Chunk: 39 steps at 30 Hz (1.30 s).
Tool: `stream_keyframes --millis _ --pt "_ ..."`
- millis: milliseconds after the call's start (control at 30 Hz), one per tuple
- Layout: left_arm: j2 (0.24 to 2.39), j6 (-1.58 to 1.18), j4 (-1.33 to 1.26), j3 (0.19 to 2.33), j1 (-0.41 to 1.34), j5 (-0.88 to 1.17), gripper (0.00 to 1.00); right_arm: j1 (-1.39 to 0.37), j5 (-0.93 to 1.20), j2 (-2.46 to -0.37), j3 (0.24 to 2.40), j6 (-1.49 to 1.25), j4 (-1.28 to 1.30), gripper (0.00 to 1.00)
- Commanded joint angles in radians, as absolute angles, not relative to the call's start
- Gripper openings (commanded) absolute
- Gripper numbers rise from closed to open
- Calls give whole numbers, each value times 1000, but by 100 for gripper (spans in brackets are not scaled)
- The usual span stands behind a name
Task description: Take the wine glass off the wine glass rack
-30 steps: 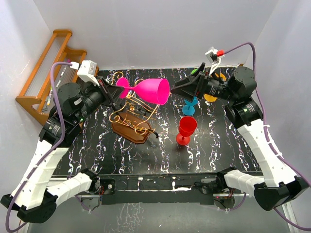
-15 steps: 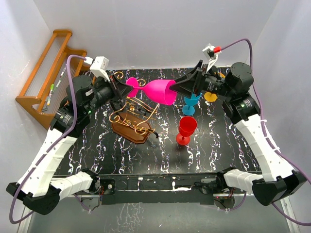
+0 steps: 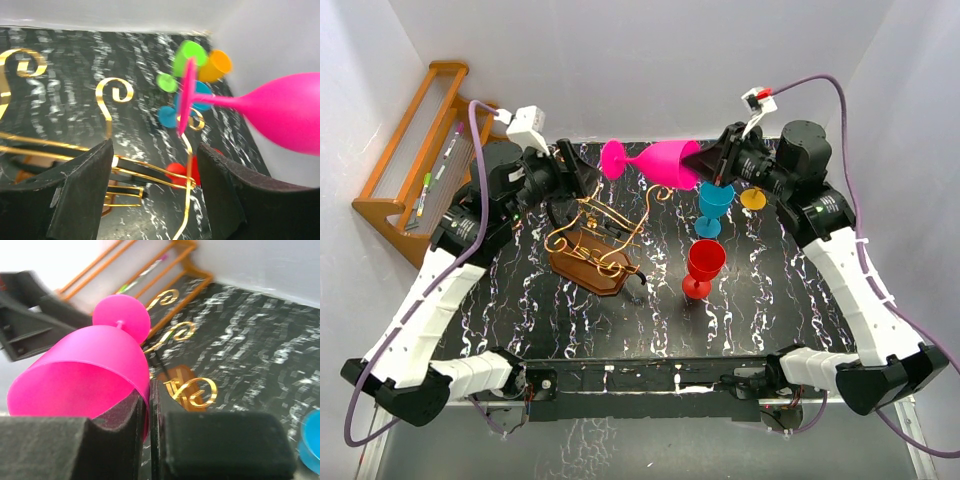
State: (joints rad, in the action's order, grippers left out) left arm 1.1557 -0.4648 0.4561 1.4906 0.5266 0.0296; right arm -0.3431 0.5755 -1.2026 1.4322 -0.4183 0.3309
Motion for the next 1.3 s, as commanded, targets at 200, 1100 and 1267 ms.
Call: stream_keyframes --millis 200,1100,1267 --pt "1014 -500 539 1498 525 -359 65 -217 -97 -1314 1671 -344 639 8" --pt "1147 -330 568 1509 524 -328 65 107 50 -1417 1437 -303 905 8" --pt "1083 -336 542 1438 525 -334 65 106 34 -1456 1390 -300 863 8"
